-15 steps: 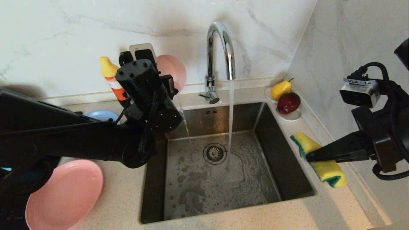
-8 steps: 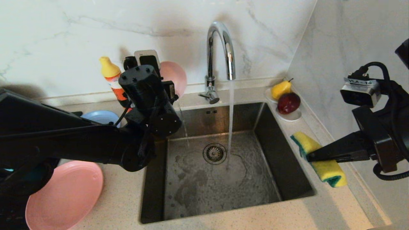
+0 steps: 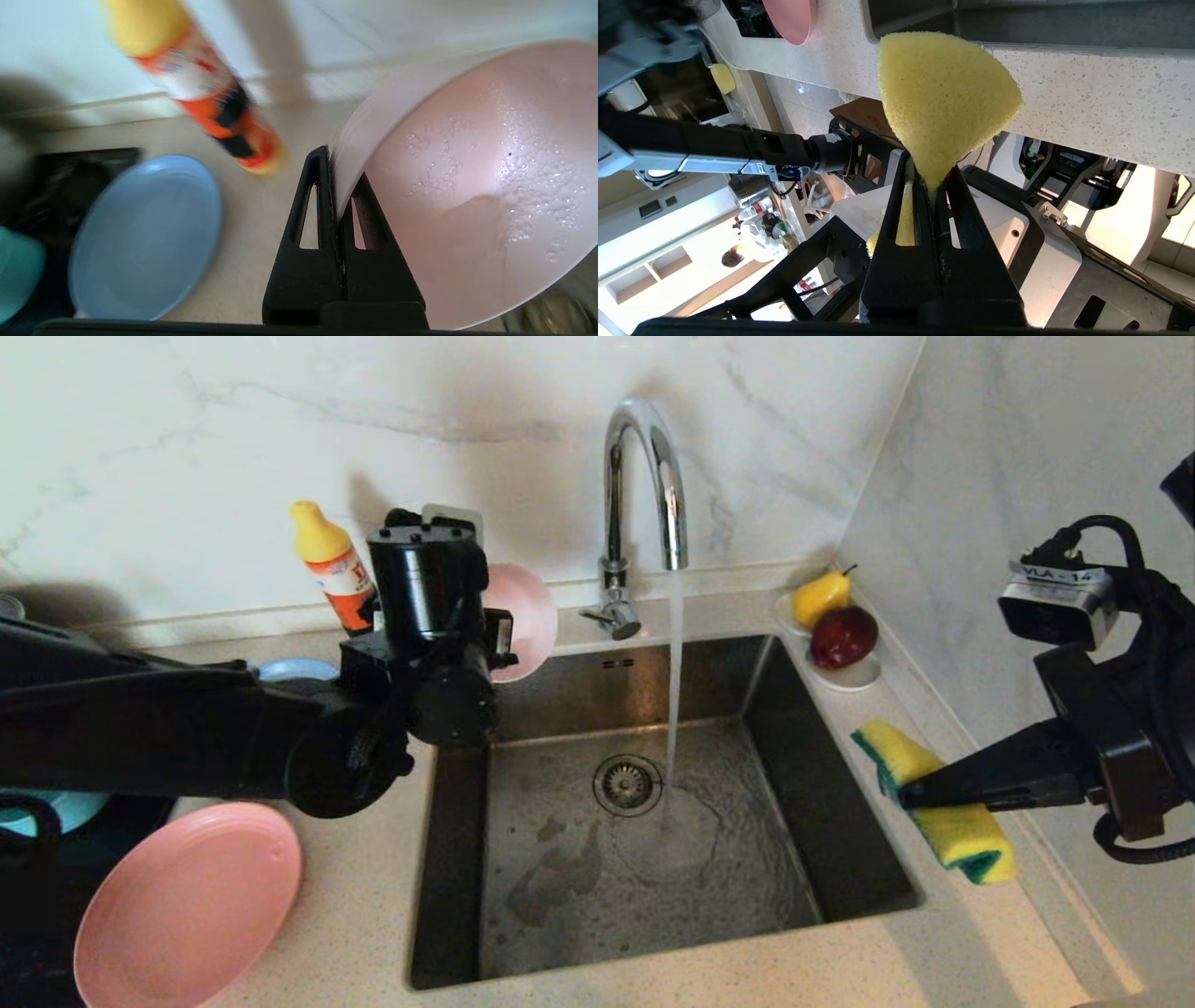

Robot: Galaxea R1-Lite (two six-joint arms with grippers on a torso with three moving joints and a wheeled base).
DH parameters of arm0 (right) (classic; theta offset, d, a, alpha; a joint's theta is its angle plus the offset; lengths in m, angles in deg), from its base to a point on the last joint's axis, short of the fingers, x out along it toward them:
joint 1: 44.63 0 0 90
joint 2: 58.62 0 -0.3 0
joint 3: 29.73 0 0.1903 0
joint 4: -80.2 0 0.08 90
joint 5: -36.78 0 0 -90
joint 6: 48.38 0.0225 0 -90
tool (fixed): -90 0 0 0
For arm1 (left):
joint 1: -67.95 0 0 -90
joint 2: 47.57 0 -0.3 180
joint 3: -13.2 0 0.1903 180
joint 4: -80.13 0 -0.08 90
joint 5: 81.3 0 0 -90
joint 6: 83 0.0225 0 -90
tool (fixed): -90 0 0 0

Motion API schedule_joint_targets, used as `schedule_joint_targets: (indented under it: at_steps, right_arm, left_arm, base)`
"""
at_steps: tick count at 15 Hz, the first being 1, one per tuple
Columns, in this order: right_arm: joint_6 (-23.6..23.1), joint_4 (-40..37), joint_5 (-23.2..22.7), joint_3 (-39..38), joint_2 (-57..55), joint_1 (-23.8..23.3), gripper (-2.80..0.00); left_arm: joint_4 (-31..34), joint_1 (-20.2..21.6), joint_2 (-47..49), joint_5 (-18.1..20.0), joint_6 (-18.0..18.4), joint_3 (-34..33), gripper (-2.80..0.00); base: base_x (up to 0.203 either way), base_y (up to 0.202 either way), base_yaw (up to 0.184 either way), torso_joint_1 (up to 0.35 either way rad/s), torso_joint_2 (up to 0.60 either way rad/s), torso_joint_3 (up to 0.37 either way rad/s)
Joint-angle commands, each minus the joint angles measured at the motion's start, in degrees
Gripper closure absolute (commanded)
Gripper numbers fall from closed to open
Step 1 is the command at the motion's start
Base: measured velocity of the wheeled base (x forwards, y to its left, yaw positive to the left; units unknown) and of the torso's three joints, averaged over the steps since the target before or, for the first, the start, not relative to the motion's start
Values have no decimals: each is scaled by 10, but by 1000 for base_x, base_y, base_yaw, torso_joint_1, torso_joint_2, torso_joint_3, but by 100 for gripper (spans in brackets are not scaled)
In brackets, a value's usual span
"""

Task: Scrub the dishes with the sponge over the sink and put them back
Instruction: Rinse the bowl, then place the bowl on the table

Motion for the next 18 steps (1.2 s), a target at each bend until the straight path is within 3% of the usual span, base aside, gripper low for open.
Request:
schedule_joint_targets:
  at_steps: [1, 4, 6, 8, 10, 13, 18]
  right_arm:
    - [1, -2, -2, -5, 1, -1, 0]
    - [0, -2, -1, -9, 2, -5, 0]
    - [0, -2, -2, -11, 2, -6, 0]
    - [0, -2, -2, -13, 2, -6, 0]
    - [0, -2, -2, -11, -3, -6, 0]
    - [-4, -2, -2, -14, -4, -6, 0]
    - [-12, -2, -1, -21, 0, -8, 0]
  left_arm:
    - [141, 0, -52, 67, -53, 17, 0]
    - [375, 1, -91, 132, -171, 75, 0]
    - [548, 11, -123, 209, -246, 117, 0]
    - [696, 49, -151, 290, -326, 164, 0]
    - [745, 110, -175, 335, -355, 175, 0]
    - [826, 176, -223, 350, -394, 174, 0]
    - [860, 316, -265, 370, -437, 137, 0]
  base:
    - [0, 0, 0, 0, 0, 0]
    - [0, 0, 0, 0, 0, 0]
    - [0, 0, 0, 0, 0, 0]
    - [0, 0, 0, 0, 0, 0]
    - [0, 0, 0, 0, 0, 0]
    - [0, 0, 0, 0, 0, 0]
    - [0, 0, 0, 0, 0, 0]
